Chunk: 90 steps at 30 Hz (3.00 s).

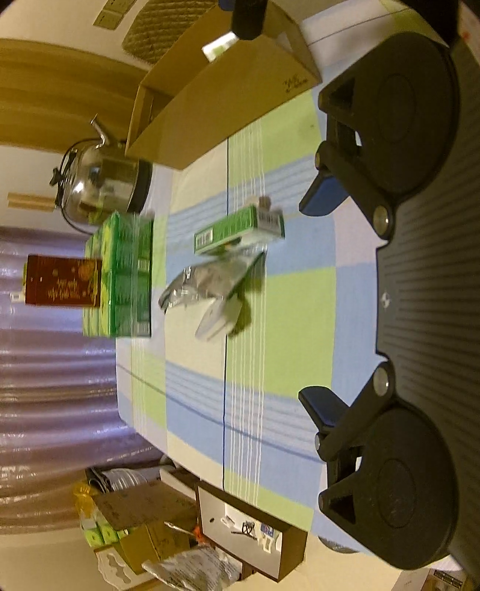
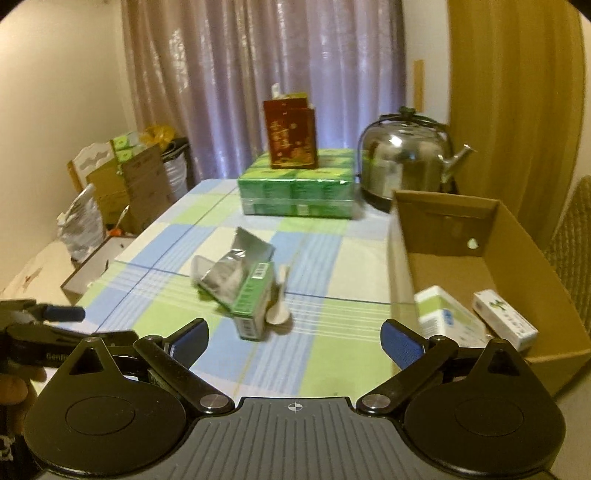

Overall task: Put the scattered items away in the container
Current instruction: 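Move both tools back toward the remaining items on the table, then close left gripper on the white square night light while right grasps the white spoon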

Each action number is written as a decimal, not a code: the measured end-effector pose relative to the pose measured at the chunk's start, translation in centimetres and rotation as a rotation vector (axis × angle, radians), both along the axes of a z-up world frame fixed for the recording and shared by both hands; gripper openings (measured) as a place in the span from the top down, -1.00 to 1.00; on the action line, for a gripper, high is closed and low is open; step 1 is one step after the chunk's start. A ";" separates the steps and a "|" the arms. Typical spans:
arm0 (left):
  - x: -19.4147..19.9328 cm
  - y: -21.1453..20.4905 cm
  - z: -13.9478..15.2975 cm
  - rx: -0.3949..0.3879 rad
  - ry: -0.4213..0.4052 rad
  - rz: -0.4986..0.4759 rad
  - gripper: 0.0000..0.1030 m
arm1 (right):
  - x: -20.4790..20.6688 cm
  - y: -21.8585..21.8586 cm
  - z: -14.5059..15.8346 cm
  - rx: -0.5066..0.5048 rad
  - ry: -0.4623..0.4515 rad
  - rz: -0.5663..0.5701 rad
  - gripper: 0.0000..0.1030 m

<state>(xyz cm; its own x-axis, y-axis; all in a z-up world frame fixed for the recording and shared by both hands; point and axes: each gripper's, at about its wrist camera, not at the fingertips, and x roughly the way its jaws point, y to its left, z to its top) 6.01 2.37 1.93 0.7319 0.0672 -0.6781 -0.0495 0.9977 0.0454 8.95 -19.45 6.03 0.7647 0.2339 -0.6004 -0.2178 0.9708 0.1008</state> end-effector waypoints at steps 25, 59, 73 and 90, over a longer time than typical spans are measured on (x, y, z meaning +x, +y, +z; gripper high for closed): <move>7.3 4.6 -3.1 0.057 0.032 -0.067 -0.91 | 9.0 2.8 -8.2 -0.091 0.128 0.038 -0.52; 18.1 6.3 -8.3 0.172 -0.006 -0.463 -0.91 | 16.8 5.0 -15.4 -0.101 0.151 0.081 0.49; 21.3 6.3 -8.9 0.176 -0.026 -0.619 -0.75 | 14.1 2.8 -15.0 -0.114 0.168 0.022 0.49; 11.7 1.6 -7.8 0.073 0.132 -0.465 -0.25 | 7.3 1.6 -13.3 -0.077 0.217 0.005 0.49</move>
<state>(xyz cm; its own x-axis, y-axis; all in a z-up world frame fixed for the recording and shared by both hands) 17.74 3.97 -5.89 0.6038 -0.1958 -0.7727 0.4118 0.9066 0.0922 16.29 -17.87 -7.23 0.6147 0.1844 -0.7669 -0.2041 0.9764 0.0711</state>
